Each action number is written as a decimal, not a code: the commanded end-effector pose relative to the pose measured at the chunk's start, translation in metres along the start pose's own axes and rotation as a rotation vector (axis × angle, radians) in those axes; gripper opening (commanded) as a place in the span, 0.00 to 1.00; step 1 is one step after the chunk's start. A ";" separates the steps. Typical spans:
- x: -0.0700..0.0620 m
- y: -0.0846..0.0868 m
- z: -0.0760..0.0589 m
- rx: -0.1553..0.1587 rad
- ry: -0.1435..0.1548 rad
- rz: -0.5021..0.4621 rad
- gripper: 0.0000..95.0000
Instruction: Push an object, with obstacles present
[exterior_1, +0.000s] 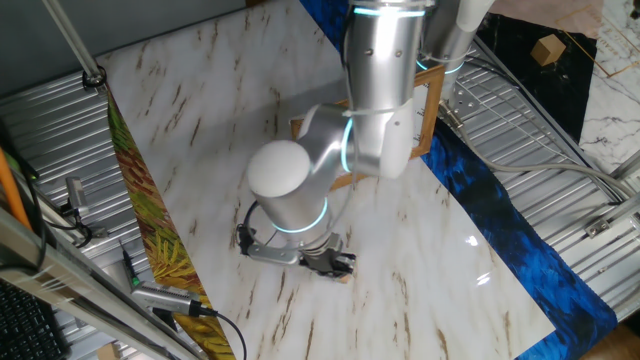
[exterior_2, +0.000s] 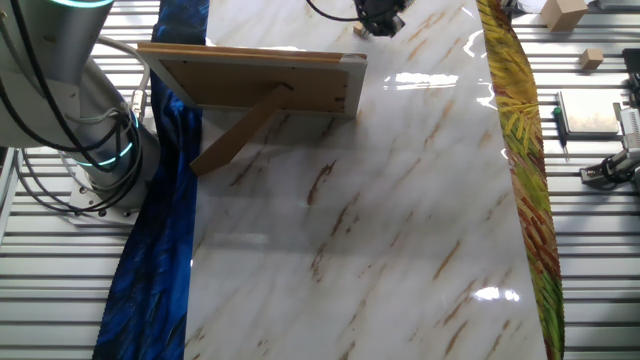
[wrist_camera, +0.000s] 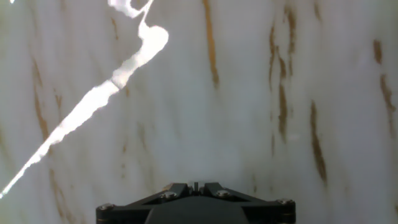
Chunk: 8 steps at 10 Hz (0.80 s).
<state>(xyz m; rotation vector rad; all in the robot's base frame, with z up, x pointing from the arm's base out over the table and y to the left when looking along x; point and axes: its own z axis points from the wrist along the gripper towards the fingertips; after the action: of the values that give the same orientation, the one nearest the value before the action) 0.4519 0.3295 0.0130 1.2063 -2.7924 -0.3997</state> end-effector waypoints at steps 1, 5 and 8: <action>0.003 0.009 0.000 0.001 -0.001 0.008 0.00; 0.008 0.026 0.001 -0.005 -0.012 0.025 0.00; 0.005 0.031 0.002 -0.006 -0.016 0.032 0.00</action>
<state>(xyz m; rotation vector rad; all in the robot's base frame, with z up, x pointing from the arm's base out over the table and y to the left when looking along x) 0.4254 0.3474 0.0195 1.1599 -2.8183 -0.4169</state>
